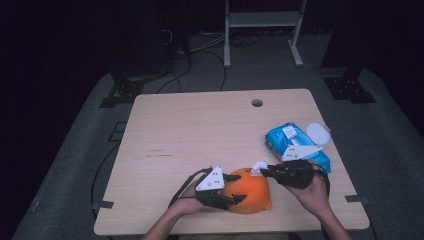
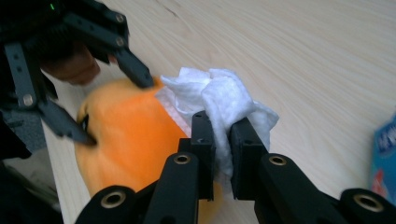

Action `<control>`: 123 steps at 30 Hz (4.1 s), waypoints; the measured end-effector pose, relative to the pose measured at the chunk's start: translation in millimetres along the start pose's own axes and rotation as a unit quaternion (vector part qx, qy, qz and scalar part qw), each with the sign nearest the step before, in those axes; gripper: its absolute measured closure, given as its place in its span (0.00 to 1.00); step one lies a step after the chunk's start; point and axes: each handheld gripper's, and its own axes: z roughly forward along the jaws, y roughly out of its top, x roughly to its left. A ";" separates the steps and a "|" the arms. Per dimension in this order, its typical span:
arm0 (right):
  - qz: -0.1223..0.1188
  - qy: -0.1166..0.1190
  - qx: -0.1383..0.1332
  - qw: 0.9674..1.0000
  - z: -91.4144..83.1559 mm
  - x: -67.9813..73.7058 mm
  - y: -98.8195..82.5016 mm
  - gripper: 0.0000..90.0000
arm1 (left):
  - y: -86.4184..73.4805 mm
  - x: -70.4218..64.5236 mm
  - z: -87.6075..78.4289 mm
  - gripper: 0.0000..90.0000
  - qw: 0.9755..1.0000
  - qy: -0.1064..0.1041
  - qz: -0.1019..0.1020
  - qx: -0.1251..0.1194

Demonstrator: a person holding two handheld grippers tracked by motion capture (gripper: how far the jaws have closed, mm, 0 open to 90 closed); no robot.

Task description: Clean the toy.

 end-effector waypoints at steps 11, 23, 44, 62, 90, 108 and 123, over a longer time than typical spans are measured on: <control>-0.030 0.057 0.022 0.998 -2.3 14.7 -10.4 0.90 | -3.1 20.3 -2.2 0.11 0.992 -0.017 -0.124 0.012; -0.026 -0.009 -0.015 1.000 -11.6 9.9 6.1 0.90 | 16.7 0.4 0.2 0.51 0.995 0.090 0.025 -0.032; -0.017 0.025 0.020 0.999 -7.5 3.2 -11.8 0.90 | -1.1 14.5 -12.1 0.41 0.999 0.021 -0.035 0.023; -0.032 0.011 -0.007 0.999 -2.9 14.1 3.0 0.90 | -1.1 10.8 3.5 0.39 0.996 0.089 0.009 -0.025; 0.004 0.028 -0.006 1.000 -15.8 -5.0 -8.5 0.90 | 2.2 13.1 -2.2 0.38 0.998 0.067 -0.016 -0.011; -0.023 0.027 0.011 0.999 -13.3 3.9 -2.6 0.90 | 1.7 7.9 1.2 0.35 0.999 0.050 0.011 -0.004; -0.076 0.038 -0.002 0.996 -6.9 34.3 18.1 0.90 | 17.0 -5.2 2.7 0.46 0.996 0.079 0.027 0.012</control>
